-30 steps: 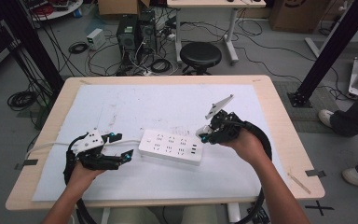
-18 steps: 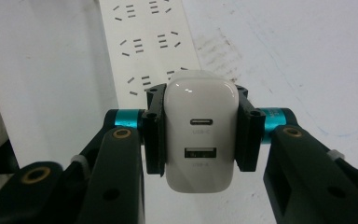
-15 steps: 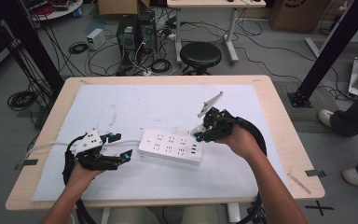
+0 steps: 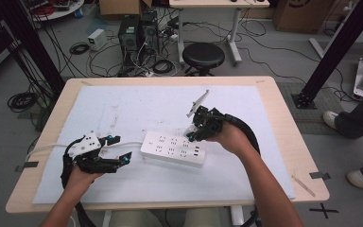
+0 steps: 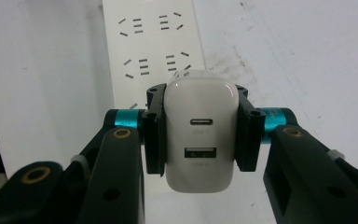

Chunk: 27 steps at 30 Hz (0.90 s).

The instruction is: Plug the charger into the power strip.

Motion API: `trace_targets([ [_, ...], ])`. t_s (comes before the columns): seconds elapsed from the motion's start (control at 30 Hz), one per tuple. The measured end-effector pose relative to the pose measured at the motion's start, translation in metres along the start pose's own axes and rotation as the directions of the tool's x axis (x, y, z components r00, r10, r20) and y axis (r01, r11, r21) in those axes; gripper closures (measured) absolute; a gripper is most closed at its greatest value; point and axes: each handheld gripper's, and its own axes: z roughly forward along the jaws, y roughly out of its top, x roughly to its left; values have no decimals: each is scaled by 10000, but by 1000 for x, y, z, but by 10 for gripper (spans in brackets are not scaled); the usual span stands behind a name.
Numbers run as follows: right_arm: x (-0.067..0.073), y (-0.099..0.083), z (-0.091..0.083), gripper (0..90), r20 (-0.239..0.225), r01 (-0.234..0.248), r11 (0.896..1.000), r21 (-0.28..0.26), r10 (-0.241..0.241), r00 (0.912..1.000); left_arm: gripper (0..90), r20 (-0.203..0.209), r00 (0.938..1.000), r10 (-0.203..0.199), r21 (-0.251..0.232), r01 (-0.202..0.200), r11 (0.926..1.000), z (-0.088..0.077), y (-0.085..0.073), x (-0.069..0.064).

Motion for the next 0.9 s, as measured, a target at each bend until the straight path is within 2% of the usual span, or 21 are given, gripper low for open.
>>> trace_targets([
  [0.33,-4,18,24,633,-392,530,9950,841,-498,9980,234,-26,10000,-21,-3,21,10000,-3,-2,2],
  [0.5,-4,16,32,633,-550,830,9868,1393,-760,9956,235,-66,10000,-59,9,59,10000,-5,-4,5],
  [0.8,-4,18,40,634,-796,1171,9777,1742,-1045,9913,235,-140,9998,-129,-8,129,9999,-7,-7,7],
  [0.9,0,20,43,635,-825,1417,9670,2115,-1268,9885,234,-142,9998,-150,-6,150,9999,-8,-8,8],
])
